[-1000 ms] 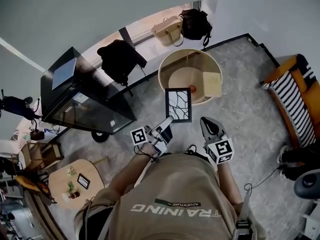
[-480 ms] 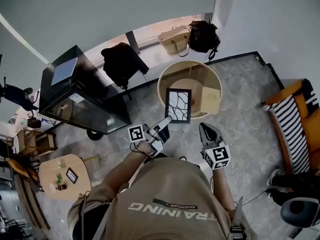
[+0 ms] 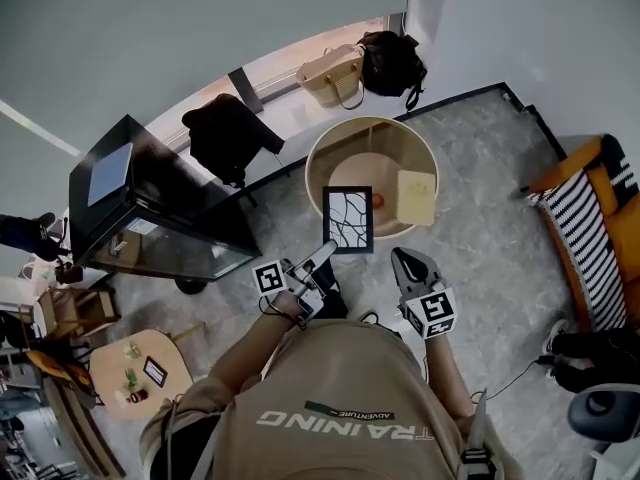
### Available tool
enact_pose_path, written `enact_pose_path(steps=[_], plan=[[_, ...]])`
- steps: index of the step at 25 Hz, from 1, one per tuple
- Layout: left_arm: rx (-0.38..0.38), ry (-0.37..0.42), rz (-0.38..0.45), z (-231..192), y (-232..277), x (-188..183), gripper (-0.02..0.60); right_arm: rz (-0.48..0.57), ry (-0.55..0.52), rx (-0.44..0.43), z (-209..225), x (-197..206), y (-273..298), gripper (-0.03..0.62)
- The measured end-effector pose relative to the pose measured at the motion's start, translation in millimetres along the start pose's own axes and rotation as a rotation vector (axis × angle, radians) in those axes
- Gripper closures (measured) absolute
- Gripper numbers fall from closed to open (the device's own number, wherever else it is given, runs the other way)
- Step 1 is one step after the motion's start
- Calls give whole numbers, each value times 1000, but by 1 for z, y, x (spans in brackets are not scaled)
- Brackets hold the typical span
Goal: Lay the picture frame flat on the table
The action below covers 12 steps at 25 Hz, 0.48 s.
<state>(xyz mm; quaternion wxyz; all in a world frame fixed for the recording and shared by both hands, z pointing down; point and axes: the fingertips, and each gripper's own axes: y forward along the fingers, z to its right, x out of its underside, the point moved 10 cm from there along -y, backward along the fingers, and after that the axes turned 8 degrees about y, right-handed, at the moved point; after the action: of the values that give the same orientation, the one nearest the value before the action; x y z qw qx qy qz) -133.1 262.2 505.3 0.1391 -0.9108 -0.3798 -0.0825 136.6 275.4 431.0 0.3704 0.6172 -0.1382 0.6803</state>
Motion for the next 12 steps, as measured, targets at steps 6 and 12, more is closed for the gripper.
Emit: enact_pose_path(steps=[6,12], plan=[[17,0,-27,-11,5,-49,506,-2,-9,20,0,-21,38,586],[38,-29,-52,-32,13,-85,506,3,-4,84,-1,-33,71,586]])
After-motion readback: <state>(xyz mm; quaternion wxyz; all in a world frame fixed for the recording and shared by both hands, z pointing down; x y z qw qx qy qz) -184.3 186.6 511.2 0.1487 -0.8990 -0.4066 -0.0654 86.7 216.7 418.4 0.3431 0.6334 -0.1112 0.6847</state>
